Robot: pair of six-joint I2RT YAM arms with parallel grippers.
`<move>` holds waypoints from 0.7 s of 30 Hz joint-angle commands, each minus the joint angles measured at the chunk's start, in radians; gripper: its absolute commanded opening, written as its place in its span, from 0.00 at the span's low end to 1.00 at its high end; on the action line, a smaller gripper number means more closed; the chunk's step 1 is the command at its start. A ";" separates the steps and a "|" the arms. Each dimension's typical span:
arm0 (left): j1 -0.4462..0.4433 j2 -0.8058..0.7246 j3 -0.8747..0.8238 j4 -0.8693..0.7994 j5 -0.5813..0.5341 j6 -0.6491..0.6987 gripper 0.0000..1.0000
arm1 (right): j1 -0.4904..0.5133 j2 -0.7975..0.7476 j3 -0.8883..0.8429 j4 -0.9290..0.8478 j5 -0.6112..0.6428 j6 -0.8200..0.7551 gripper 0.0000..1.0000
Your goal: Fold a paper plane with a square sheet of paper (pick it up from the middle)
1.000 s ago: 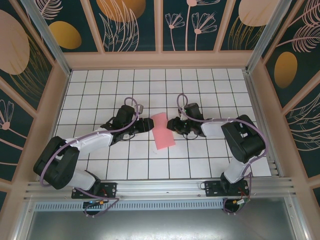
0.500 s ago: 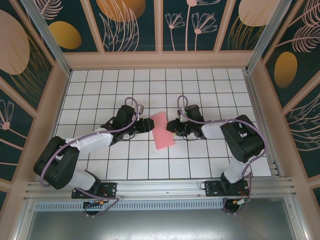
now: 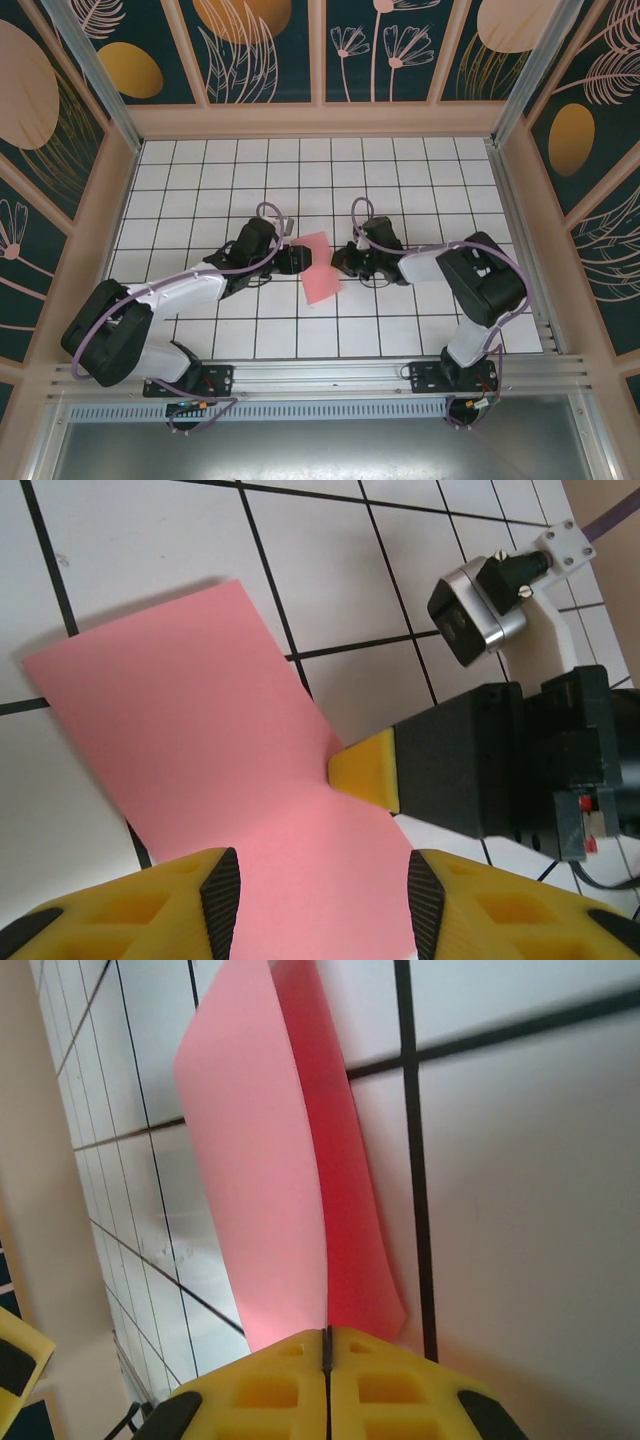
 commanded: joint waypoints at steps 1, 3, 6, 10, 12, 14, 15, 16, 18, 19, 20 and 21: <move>-0.019 -0.023 -0.023 -0.010 -0.051 0.036 0.50 | 0.060 -0.098 -0.048 0.052 0.174 0.161 0.09; -0.024 -0.028 -0.029 -0.006 -0.048 0.042 0.50 | 0.094 -0.140 -0.078 0.043 0.272 0.245 0.09; -0.042 -0.049 -0.037 -0.007 -0.054 0.076 0.50 | 0.145 -0.186 -0.119 0.025 0.393 0.368 0.09; -0.079 -0.104 -0.058 -0.011 -0.089 0.149 0.51 | 0.177 -0.207 -0.145 -0.003 0.458 0.446 0.09; -0.103 -0.138 -0.072 -0.004 -0.104 0.174 0.50 | 0.178 -0.218 -0.157 -0.011 0.469 0.463 0.09; -0.137 -0.162 -0.081 -0.006 -0.132 0.197 0.50 | 0.177 -0.226 -0.162 -0.008 0.468 0.463 0.10; -0.158 -0.167 -0.085 -0.011 -0.149 0.208 0.50 | 0.176 -0.228 -0.162 -0.009 0.462 0.457 0.10; -0.180 -0.168 -0.089 -0.016 -0.164 0.218 0.50 | 0.176 -0.229 -0.156 -0.012 0.458 0.449 0.10; -0.231 -0.164 -0.095 -0.025 -0.207 0.236 0.50 | 0.176 -0.229 -0.141 -0.031 0.451 0.434 0.11; -0.265 -0.160 -0.096 -0.029 -0.239 0.247 0.50 | 0.176 -0.228 -0.133 -0.040 0.447 0.425 0.11; -0.294 -0.156 -0.096 -0.033 -0.264 0.254 0.50 | 0.175 -0.228 -0.129 -0.047 0.444 0.419 0.11; -0.323 -0.150 -0.094 -0.035 -0.293 0.263 0.51 | 0.174 -0.229 -0.125 -0.053 0.441 0.414 0.11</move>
